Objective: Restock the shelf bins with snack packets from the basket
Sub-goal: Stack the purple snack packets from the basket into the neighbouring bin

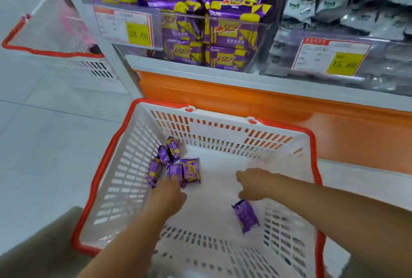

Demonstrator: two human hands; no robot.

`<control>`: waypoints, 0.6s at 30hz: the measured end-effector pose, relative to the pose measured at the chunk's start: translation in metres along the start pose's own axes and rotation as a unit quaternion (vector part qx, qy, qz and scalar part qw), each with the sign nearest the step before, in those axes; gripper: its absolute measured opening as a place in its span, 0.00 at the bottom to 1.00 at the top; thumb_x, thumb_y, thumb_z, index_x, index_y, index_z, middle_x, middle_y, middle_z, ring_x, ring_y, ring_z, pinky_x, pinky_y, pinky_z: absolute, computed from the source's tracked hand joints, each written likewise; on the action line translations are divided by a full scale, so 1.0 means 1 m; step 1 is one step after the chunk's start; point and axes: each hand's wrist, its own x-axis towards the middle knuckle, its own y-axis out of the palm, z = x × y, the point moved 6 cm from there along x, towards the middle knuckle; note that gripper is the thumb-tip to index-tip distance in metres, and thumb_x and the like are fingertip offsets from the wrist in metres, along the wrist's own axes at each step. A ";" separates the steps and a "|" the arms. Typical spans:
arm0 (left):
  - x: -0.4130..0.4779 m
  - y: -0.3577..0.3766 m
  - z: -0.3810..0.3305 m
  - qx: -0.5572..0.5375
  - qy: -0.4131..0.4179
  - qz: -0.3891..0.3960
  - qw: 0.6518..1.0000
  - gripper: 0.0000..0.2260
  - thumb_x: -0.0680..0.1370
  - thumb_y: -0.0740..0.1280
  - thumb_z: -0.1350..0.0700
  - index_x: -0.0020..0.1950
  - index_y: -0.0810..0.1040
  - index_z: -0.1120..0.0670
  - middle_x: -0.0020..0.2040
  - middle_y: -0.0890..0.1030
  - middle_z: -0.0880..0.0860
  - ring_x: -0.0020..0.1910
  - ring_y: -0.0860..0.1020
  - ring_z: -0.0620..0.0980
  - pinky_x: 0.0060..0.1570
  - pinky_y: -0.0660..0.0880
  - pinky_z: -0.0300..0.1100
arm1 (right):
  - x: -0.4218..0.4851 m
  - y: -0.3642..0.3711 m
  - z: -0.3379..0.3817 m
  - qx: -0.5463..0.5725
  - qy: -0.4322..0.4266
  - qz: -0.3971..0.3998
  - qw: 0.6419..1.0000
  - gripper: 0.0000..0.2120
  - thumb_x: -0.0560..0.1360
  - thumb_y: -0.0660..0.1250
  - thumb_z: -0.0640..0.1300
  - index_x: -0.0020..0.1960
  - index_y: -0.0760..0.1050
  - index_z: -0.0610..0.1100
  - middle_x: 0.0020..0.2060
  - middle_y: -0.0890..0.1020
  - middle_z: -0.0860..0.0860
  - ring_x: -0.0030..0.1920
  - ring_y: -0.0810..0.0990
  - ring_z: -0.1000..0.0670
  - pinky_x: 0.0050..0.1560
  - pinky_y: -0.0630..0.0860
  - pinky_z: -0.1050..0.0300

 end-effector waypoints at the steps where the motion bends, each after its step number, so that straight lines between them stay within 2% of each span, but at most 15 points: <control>1: 0.005 0.002 0.002 -0.018 -0.014 -0.006 1.000 0.22 0.78 0.62 0.52 0.69 0.64 0.59 0.66 0.69 0.59 0.66 0.69 0.59 0.60 0.68 0.47 | 0.014 0.014 0.000 0.029 0.029 0.008 0.999 0.26 0.80 0.63 0.49 0.72 0.61 0.38 0.65 0.72 0.40 0.63 0.74 0.42 0.57 0.73 0.52; 4: 0.019 0.007 0.013 -0.091 -0.062 -0.034 0.993 0.25 0.78 0.63 0.52 0.70 0.62 0.63 0.68 0.68 0.62 0.68 0.67 0.61 0.64 0.65 0.47 | 0.039 0.059 -0.007 0.125 0.109 0.009 0.986 0.35 0.77 0.67 0.50 0.75 0.54 0.36 0.67 0.70 0.39 0.65 0.73 0.41 0.59 0.72 0.53; 8: 0.033 0.015 0.018 -0.139 -0.106 -0.038 0.984 0.25 0.80 0.62 0.53 0.72 0.60 0.64 0.68 0.69 0.63 0.68 0.68 0.61 0.64 0.65 0.47 | 0.051 0.098 -0.010 0.237 0.170 0.003 0.956 0.45 0.73 0.71 0.56 0.75 0.46 0.37 0.66 0.67 0.40 0.63 0.73 0.43 0.50 0.71 0.56; 10: 0.040 0.021 0.017 -0.187 -0.132 -0.040 0.973 0.24 0.80 0.63 0.52 0.70 0.61 0.64 0.67 0.70 0.63 0.67 0.69 0.62 0.63 0.67 0.49 | 0.056 0.109 -0.010 0.235 0.183 -0.028 0.954 0.43 0.73 0.71 0.54 0.74 0.48 0.39 0.63 0.69 0.41 0.59 0.75 0.44 0.45 0.70 0.57; 13: 0.051 0.025 0.022 -0.227 -0.168 -0.067 0.957 0.25 0.78 0.67 0.50 0.67 0.64 0.64 0.65 0.71 0.64 0.65 0.71 0.64 0.61 0.69 0.53 | 0.060 0.114 -0.007 0.211 0.196 -0.108 0.952 0.29 0.75 0.68 0.50 0.67 0.56 0.42 0.54 0.70 0.46 0.48 0.74 0.47 0.41 0.70 0.56; 14: 0.054 0.027 0.023 -0.225 -0.172 -0.069 0.957 0.26 0.77 0.68 0.50 0.66 0.64 0.64 0.64 0.72 0.64 0.64 0.72 0.63 0.60 0.69 0.53 | 0.060 0.116 -0.007 0.215 0.201 -0.115 0.949 0.26 0.75 0.68 0.50 0.64 0.57 0.42 0.52 0.70 0.47 0.47 0.74 0.48 0.40 0.69 0.56; 18: 0.062 0.034 0.022 -0.232 -0.162 -0.064 0.957 0.26 0.75 0.70 0.50 0.65 0.67 0.64 0.61 0.74 0.63 0.61 0.74 0.63 0.57 0.71 0.51 | 0.064 0.120 -0.015 0.286 0.197 -0.108 0.932 0.26 0.69 0.74 0.56 0.53 0.61 0.45 0.50 0.72 0.48 0.49 0.76 0.48 0.41 0.70 0.57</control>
